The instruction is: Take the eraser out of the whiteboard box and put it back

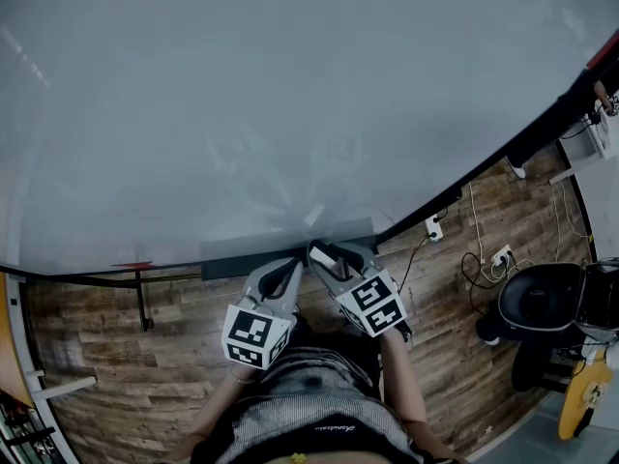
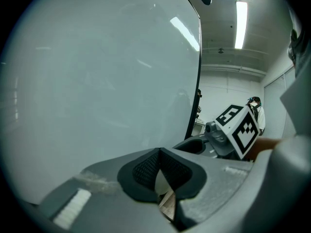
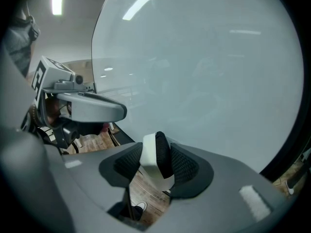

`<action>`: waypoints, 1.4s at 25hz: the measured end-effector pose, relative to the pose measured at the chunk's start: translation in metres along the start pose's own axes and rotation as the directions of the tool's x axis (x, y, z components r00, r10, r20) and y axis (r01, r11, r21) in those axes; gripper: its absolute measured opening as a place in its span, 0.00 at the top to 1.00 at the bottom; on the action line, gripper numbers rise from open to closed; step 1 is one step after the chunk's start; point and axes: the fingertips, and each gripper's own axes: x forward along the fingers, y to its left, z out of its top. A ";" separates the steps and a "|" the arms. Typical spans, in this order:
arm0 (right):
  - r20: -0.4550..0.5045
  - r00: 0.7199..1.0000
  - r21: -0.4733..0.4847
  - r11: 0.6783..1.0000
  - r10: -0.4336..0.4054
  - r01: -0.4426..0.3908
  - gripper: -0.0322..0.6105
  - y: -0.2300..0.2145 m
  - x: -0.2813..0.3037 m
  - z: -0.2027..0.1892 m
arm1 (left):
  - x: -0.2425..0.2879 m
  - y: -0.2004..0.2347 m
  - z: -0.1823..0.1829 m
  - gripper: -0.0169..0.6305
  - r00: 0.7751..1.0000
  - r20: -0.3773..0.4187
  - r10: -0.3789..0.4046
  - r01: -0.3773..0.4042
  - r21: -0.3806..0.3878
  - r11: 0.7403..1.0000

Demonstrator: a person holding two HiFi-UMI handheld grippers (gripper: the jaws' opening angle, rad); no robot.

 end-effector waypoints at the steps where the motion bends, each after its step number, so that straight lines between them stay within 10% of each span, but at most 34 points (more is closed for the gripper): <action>1: 0.003 1.000 0.001 1.000 0.000 0.000 0.66 0.001 -0.001 0.000 | -0.001 0.000 0.000 0.97 1.000 0.000 0.001 -0.001 0.000 1.000; 27: 0.091 0.995 0.019 0.999 -0.035 0.033 0.53 -0.001 -0.016 0.015 | -0.012 -0.003 -0.003 0.97 1.000 0.008 -0.001 0.001 0.005 1.000; 35: 0.115 0.993 -0.020 1.000 -0.017 0.020 0.75 0.004 -0.027 0.017 | -0.014 -0.007 -0.004 0.97 1.000 0.003 -0.008 0.008 0.027 1.000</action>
